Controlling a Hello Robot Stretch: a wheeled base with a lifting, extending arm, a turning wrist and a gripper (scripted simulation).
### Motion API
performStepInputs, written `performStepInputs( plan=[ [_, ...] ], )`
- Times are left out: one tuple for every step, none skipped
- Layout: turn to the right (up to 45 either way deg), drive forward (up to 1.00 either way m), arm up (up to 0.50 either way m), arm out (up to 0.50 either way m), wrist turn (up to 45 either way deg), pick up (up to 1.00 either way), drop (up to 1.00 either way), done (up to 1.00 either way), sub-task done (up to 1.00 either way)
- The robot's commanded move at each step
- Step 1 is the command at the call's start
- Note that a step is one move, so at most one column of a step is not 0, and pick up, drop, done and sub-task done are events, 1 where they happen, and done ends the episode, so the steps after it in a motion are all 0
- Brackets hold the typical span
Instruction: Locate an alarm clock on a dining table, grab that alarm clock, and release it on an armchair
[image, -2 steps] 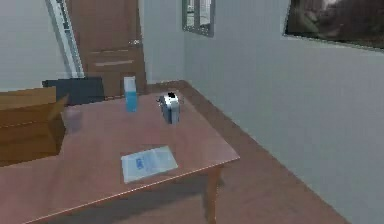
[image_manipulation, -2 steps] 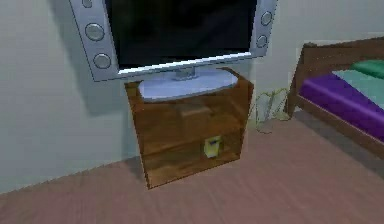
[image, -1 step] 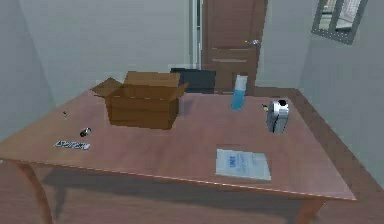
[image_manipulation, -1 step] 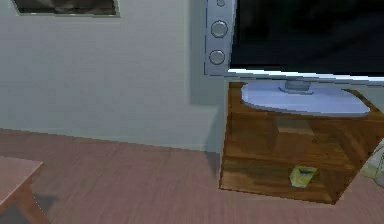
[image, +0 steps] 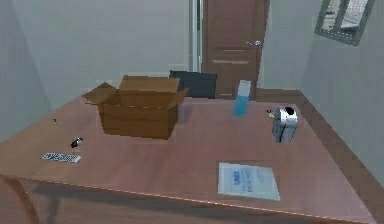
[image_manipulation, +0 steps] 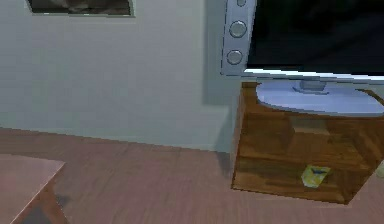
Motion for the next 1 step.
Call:
performStepInputs(
  plan=[
    [-45.0, 0.00, 0.00, 0.00, 0.0, 0.00, 0.00, 0.00, 0.00]
  ],
)
